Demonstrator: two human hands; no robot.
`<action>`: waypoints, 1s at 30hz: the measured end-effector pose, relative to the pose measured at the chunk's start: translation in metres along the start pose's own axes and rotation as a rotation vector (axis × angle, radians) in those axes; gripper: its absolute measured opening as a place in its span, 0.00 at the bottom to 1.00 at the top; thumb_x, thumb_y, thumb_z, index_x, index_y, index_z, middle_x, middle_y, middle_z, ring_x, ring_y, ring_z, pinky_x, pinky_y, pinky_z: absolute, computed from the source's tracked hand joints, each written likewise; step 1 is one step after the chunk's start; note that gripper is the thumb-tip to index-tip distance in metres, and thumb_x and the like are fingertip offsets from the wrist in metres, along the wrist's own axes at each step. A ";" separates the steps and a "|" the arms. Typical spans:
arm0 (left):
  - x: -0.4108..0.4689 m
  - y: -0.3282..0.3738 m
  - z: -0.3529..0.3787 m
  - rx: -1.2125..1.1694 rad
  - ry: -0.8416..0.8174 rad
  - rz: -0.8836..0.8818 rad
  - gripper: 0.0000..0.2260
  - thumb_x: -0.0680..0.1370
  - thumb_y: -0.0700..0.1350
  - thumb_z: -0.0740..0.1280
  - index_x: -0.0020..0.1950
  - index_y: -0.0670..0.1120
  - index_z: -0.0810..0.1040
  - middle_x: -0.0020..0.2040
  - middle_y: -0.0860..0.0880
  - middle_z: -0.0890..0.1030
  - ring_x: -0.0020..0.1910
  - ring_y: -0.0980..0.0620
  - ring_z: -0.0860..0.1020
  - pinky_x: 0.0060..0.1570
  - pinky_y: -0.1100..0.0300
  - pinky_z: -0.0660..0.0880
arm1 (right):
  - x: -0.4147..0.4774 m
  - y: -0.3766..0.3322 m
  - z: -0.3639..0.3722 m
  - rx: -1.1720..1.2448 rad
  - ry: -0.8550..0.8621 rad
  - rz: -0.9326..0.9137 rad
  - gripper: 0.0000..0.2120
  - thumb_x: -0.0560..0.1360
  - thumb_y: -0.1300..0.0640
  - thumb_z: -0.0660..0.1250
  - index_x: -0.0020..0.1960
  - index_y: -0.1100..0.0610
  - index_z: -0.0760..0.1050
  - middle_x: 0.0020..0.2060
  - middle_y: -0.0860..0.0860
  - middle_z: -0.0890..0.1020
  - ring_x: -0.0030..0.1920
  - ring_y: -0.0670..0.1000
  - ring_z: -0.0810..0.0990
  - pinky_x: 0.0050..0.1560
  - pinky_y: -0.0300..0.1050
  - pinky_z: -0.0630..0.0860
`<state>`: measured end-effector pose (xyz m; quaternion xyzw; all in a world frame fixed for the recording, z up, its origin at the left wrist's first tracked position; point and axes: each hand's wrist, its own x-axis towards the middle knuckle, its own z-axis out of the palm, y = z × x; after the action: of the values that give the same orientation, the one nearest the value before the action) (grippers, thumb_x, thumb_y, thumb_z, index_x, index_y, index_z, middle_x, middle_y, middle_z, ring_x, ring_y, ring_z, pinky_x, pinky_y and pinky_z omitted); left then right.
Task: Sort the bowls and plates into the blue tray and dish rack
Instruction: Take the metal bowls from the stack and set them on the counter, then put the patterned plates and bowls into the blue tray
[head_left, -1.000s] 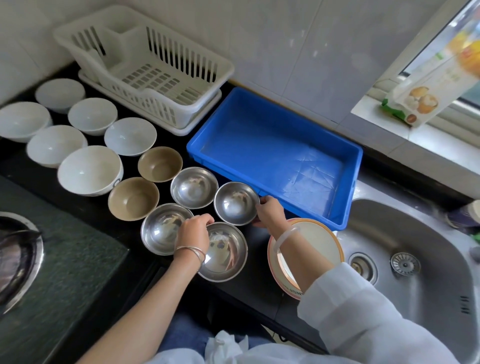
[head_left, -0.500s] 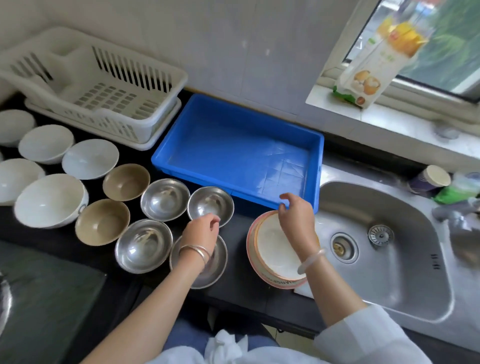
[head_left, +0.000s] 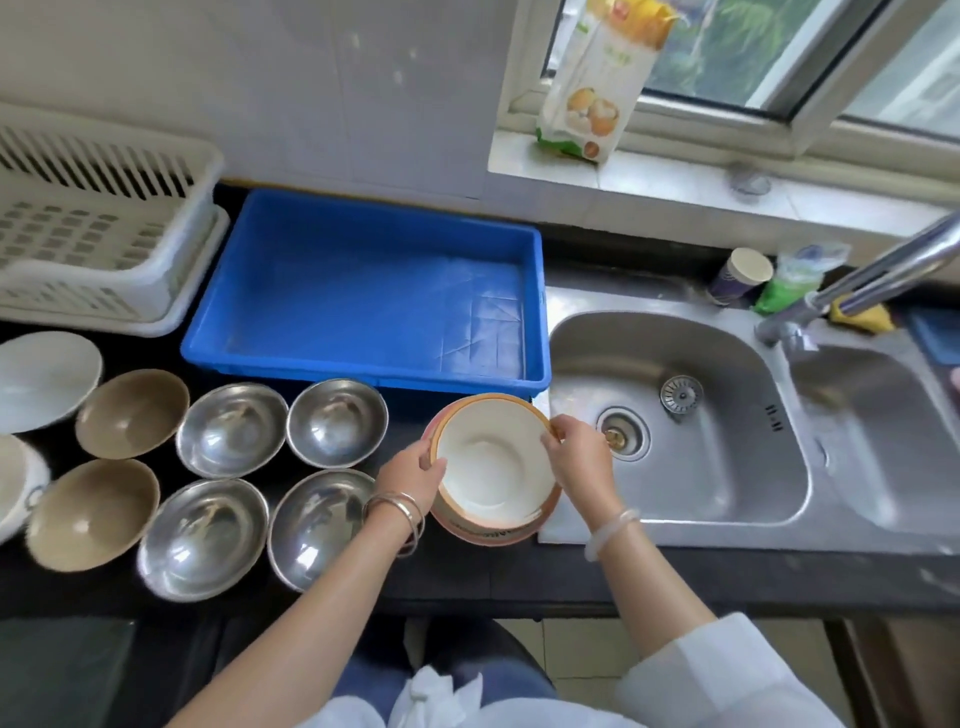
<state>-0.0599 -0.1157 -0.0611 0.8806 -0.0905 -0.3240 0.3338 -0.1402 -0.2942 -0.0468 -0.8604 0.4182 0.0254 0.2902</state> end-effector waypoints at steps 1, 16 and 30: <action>0.001 0.000 -0.002 -0.001 0.030 0.005 0.09 0.77 0.46 0.60 0.54 0.46 0.76 0.39 0.54 0.76 0.41 0.52 0.74 0.37 0.61 0.68 | -0.004 -0.001 0.001 0.006 -0.005 0.006 0.07 0.77 0.57 0.62 0.49 0.58 0.77 0.40 0.53 0.79 0.42 0.55 0.76 0.36 0.42 0.63; 0.012 0.013 -0.026 0.303 0.253 0.086 0.11 0.76 0.38 0.57 0.52 0.41 0.78 0.48 0.41 0.79 0.43 0.45 0.74 0.41 0.54 0.71 | -0.035 -0.019 0.016 0.033 0.029 0.052 0.05 0.76 0.57 0.63 0.45 0.57 0.76 0.40 0.52 0.76 0.42 0.54 0.75 0.39 0.43 0.70; 0.010 0.071 -0.026 0.143 0.129 0.224 0.06 0.72 0.41 0.63 0.44 0.50 0.78 0.39 0.51 0.79 0.42 0.48 0.77 0.39 0.61 0.68 | -0.027 0.007 -0.050 0.094 0.161 0.083 0.07 0.68 0.62 0.62 0.32 0.60 0.69 0.26 0.53 0.70 0.30 0.53 0.63 0.27 0.44 0.60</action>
<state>-0.0318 -0.1596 -0.0056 0.9055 -0.1895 -0.2204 0.3092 -0.1730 -0.3046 -0.0009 -0.8272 0.4760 -0.0516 0.2942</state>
